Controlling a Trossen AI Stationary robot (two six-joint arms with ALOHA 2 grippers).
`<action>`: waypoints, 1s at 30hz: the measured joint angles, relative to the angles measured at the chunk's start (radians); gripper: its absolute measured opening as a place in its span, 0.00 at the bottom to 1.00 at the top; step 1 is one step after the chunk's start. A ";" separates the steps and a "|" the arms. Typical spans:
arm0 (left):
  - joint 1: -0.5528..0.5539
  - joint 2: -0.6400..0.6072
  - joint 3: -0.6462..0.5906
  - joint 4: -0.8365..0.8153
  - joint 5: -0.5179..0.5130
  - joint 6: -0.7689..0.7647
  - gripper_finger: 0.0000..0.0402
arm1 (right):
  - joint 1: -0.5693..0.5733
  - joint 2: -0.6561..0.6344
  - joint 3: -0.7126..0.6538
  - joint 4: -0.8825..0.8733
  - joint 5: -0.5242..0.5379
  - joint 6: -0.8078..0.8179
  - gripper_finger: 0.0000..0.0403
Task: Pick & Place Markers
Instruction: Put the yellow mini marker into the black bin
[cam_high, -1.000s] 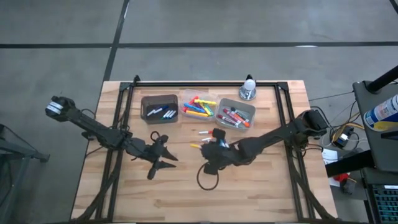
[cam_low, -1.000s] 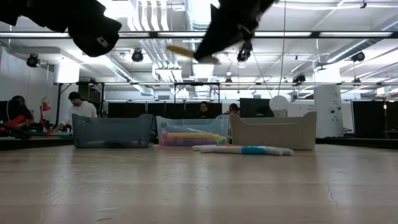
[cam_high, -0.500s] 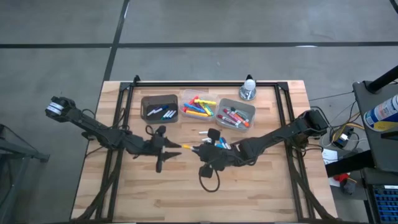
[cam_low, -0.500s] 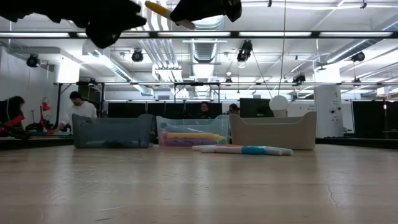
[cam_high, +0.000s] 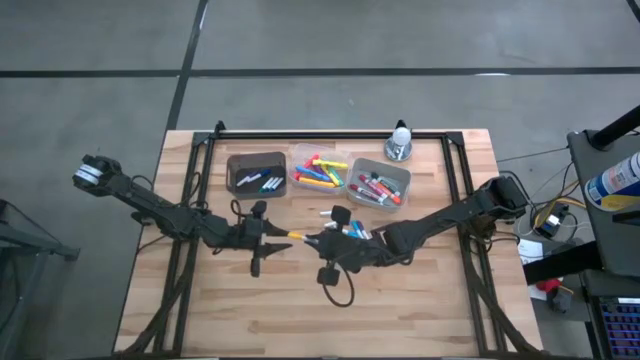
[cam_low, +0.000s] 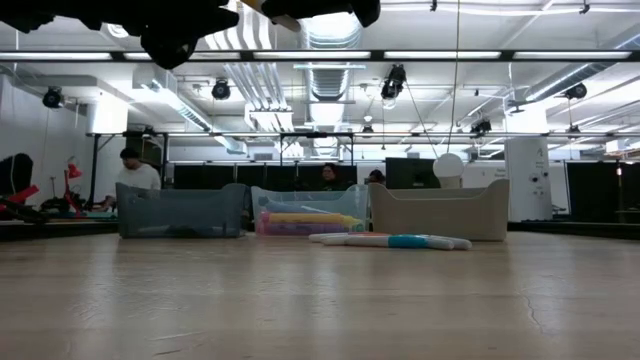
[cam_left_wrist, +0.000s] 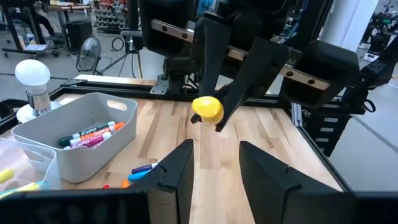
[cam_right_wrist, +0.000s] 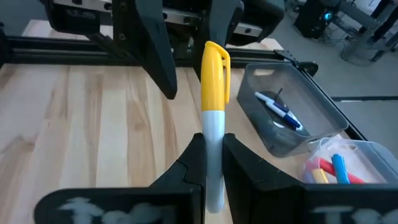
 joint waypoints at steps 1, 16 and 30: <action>0.000 0.000 0.000 0.005 -0.001 0.000 0.30 | -0.001 0.000 0.000 0.003 0.000 0.000 0.06; 0.023 0.004 0.000 0.112 -0.005 0.030 0.30 | -0.022 -0.001 0.002 0.029 -0.023 -0.003 0.06; 0.031 0.005 0.000 0.109 0.003 0.027 0.30 | -0.036 -0.001 0.002 0.050 -0.029 -0.001 0.06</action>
